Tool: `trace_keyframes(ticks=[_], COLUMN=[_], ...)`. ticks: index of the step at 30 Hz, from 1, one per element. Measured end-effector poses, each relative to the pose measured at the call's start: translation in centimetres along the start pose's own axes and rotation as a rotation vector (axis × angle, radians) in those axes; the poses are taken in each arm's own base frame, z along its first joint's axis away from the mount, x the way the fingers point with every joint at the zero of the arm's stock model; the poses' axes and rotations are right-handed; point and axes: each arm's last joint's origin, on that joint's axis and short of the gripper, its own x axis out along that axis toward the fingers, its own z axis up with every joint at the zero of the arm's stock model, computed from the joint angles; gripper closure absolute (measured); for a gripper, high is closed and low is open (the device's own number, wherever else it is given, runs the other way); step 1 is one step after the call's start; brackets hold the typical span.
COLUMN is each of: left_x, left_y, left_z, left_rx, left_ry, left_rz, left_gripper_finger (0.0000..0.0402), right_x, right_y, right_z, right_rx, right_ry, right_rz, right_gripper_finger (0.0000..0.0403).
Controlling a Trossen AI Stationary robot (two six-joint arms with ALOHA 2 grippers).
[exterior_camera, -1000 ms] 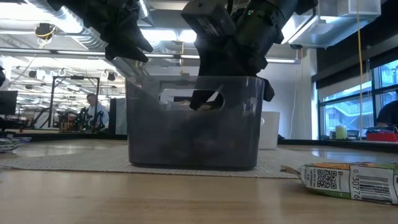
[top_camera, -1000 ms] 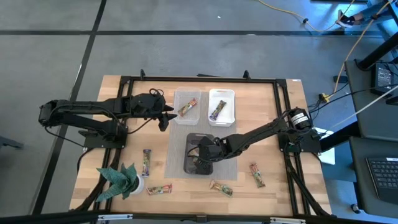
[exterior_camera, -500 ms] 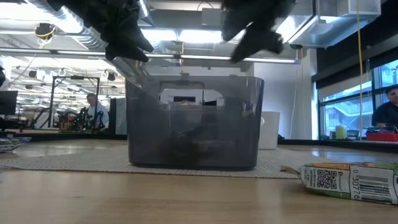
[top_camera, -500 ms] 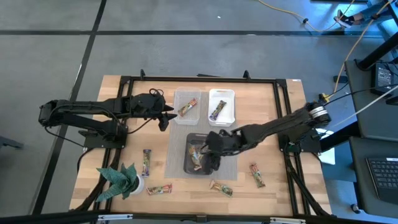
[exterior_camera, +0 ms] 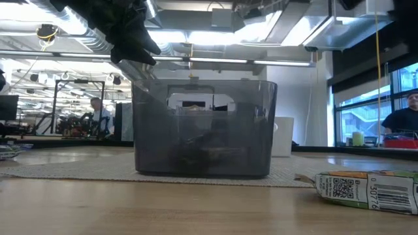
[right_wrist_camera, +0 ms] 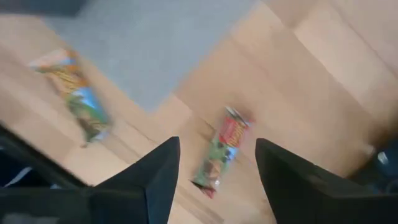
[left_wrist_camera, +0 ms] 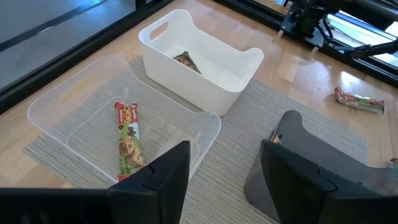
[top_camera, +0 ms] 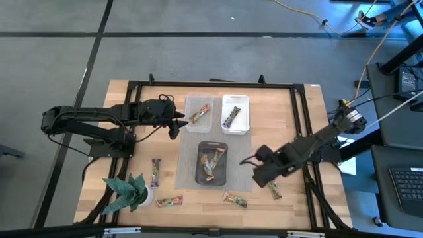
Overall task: Pick and place Granola Bars by type
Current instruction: Put the right red granola bar into the transparent bin
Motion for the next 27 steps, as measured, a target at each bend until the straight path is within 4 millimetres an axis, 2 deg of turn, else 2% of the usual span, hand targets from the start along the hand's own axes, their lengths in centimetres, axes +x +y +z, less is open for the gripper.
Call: trace_keyframes(ticks=[6,11,14,18,22,27], left_x=[0.0,0.0,0.0,0.0,0.0,0.0], left_y=[0.0,0.0,0.0,0.0,0.0,0.0], left_z=[0.0,0.0,0.0,0.0,0.0,0.0], left_rx=[0.0,-0.001,-0.002,-0.002,-0.002,-0.002], left_ry=[0.0,0.0,0.001,0.002,0.002,0.002], left_rz=[0.0,0.0,0.0,-0.004,-0.004,-0.004], left_gripper_finger=[0.0214,0.0214,0.0214,0.0214,0.0213,0.0214], right_x=[1.7,4.3,6.0,8.0,9.9,11.6], right_y=[-0.4,-1.4,-2.0,-1.5,-2.0,-2.7], right_z=[-2.4,-3.7,-4.0,-4.1,-4.5,-4.6], right_rx=[0.045,0.08,0.157,0.178,0.168,0.169], right_ry=[0.008,0.008,0.007,0.018,0.104,0.107], right_rz=[-0.053,-0.097,-0.103,0.011,0.043,0.05], right_gripper_finger=[0.0187,0.0157,0.0135,0.0119,0.0122,0.0133])
